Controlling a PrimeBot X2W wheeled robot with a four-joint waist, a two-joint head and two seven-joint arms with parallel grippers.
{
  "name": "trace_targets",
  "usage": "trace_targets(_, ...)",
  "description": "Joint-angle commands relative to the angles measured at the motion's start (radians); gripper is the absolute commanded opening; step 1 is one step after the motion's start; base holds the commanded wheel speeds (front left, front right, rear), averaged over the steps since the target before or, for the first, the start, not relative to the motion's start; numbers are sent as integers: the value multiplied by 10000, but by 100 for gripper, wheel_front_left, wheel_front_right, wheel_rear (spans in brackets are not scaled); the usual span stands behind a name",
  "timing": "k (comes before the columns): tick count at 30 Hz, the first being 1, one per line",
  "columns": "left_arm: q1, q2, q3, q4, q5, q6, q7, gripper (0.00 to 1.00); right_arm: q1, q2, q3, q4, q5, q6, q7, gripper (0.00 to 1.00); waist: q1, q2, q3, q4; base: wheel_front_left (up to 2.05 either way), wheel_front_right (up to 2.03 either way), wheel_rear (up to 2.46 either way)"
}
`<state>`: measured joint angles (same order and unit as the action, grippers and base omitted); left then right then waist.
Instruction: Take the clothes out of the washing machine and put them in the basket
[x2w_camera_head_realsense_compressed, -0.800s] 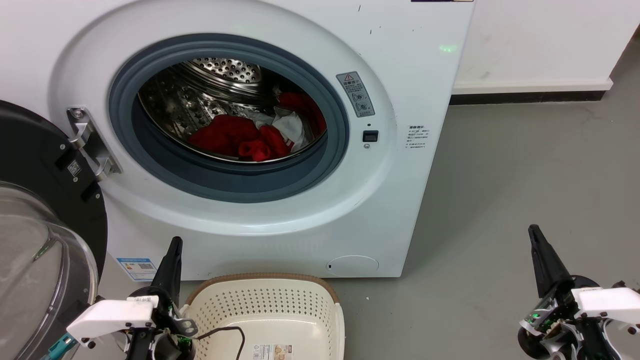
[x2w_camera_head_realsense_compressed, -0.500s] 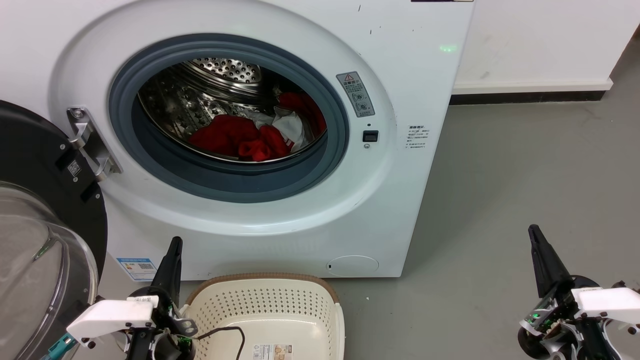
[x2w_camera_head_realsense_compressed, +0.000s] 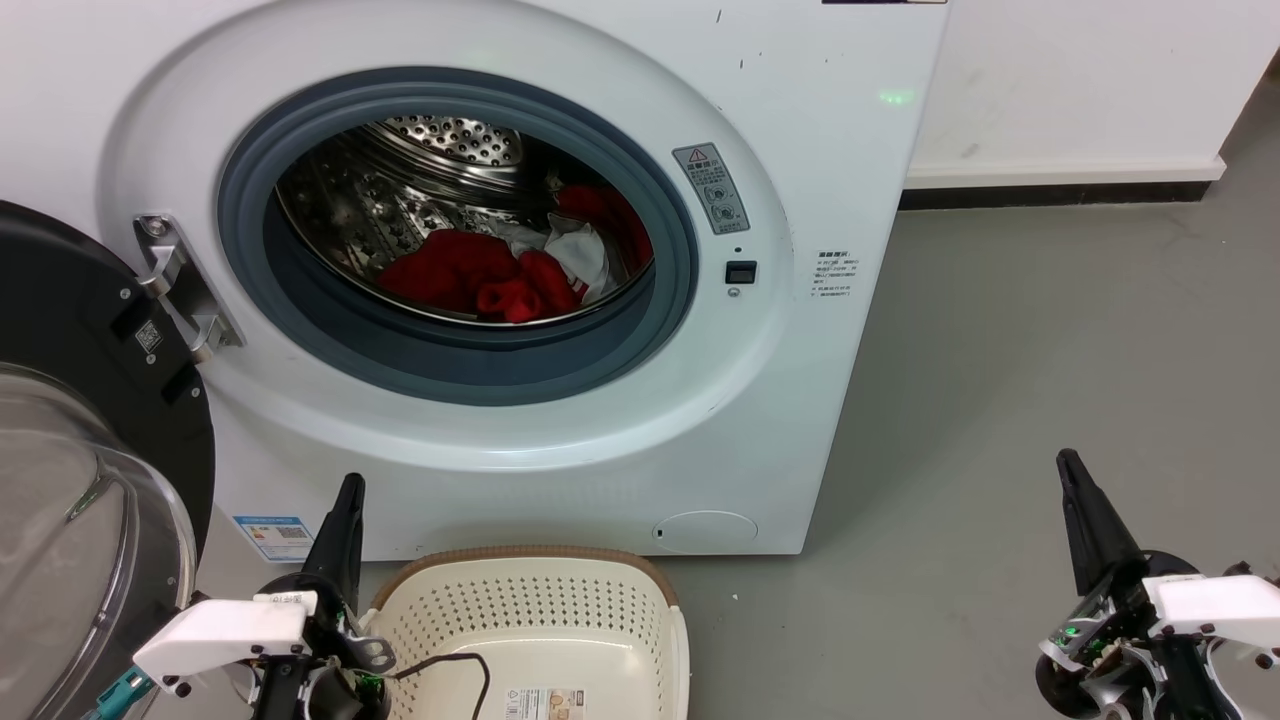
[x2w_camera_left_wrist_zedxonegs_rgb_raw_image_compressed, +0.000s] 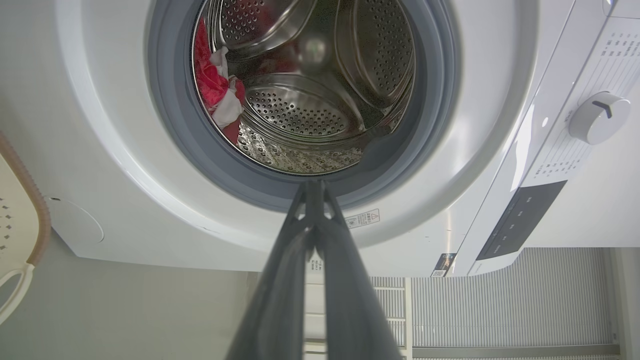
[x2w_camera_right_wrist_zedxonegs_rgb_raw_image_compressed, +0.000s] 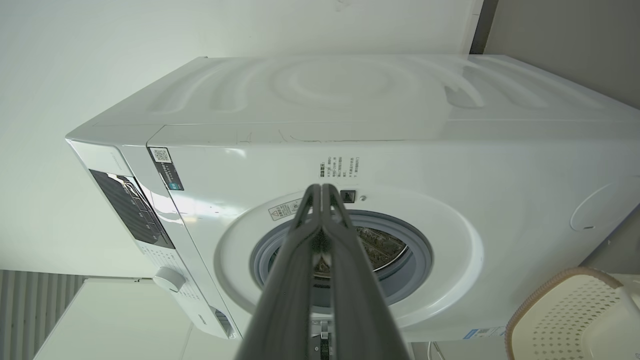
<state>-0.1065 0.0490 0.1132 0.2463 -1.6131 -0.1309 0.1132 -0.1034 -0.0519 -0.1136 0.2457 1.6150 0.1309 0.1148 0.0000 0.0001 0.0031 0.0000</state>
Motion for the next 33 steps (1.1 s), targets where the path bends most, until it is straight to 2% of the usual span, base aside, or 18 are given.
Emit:
trace_targets(1, 0, 0, 0, -1, 0, 0, -1, 100, 0, 0, 0, 0, -1, 0, -1, 100, 0, -1, 0, 0, 0, 0, 0)
trace_targets(13, 310, -27, 30, -63, 517, 4, -424, 100, 290, 11, 76, 56, -622, -2, -412, 100, 0, -1, 15, -2, 0, 0, 0)
trace_targets(18, 333, -23, 107, -328, 1408, 81, -664, 100, 339, 9, 51, -138, -1306, -2, -653, 100, 0, -1, 33, -3, 0, 0, 0)
trace_targets(33, 551, -12, -204, -1351, 4440, 710, -1304, 100, 539, 6, 230, -1283, -4521, -2, -1298, 100, 0, -1, 69, 6, 0, 0, 0)
